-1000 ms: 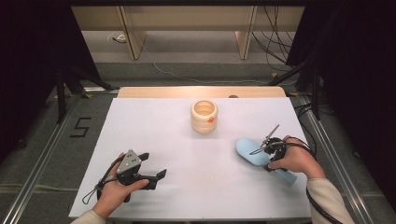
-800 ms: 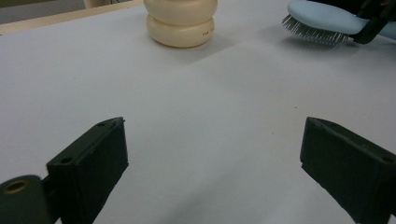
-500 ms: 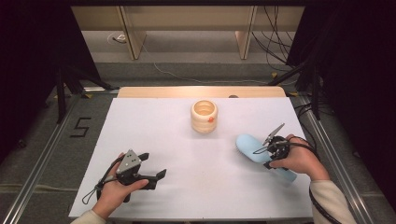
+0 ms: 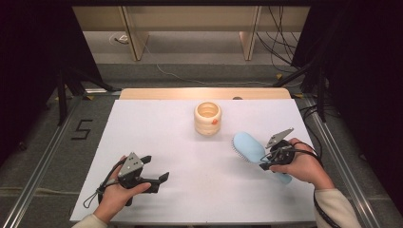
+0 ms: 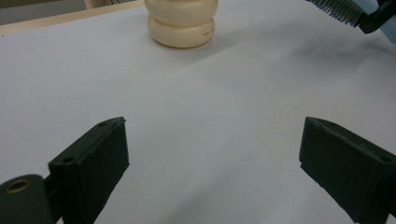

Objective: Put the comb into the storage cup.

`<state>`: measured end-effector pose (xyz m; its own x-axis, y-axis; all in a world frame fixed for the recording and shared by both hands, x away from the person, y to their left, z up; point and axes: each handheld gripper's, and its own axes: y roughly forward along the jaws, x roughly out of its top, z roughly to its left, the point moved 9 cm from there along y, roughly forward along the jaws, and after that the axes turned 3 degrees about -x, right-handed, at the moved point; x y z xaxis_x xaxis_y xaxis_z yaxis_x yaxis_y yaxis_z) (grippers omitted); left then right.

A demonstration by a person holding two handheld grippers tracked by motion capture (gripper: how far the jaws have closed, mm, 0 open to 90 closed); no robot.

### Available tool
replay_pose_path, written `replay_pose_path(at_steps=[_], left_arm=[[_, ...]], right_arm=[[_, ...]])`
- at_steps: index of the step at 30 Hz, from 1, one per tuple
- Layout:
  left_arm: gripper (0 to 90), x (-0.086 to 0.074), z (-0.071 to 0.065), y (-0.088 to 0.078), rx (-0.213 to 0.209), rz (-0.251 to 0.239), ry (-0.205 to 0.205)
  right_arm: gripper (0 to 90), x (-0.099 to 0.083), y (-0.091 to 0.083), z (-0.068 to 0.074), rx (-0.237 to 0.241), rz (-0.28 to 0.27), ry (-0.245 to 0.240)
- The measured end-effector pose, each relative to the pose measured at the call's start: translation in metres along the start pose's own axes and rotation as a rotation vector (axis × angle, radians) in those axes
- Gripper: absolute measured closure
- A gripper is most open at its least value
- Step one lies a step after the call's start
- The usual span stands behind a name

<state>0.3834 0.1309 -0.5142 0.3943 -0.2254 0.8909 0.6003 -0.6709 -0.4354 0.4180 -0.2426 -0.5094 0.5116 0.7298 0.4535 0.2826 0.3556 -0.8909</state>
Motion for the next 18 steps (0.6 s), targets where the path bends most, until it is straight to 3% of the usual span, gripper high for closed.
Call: replay_pose_path(at_steps=[10, 15, 18], left_arm=[[7.8, -0.001, 0.000, 0.000, 0.001, 0.004, 0.000], [7.9, -0.001, 0.000, 0.000, 0.002, 0.006, -0.001], [8.0, -0.001, 0.000, 0.000, 0.002, 0.006, 0.000]], right_arm=[[70.3, 0.004, 0.001, 0.002, 0.001, -0.073, 0.011], [70.3, 0.010, 0.001, 0.002, -0.023, -0.151, 0.021], [70.3, 0.013, 0.001, 0.004, -0.021, -0.170, 0.018]])
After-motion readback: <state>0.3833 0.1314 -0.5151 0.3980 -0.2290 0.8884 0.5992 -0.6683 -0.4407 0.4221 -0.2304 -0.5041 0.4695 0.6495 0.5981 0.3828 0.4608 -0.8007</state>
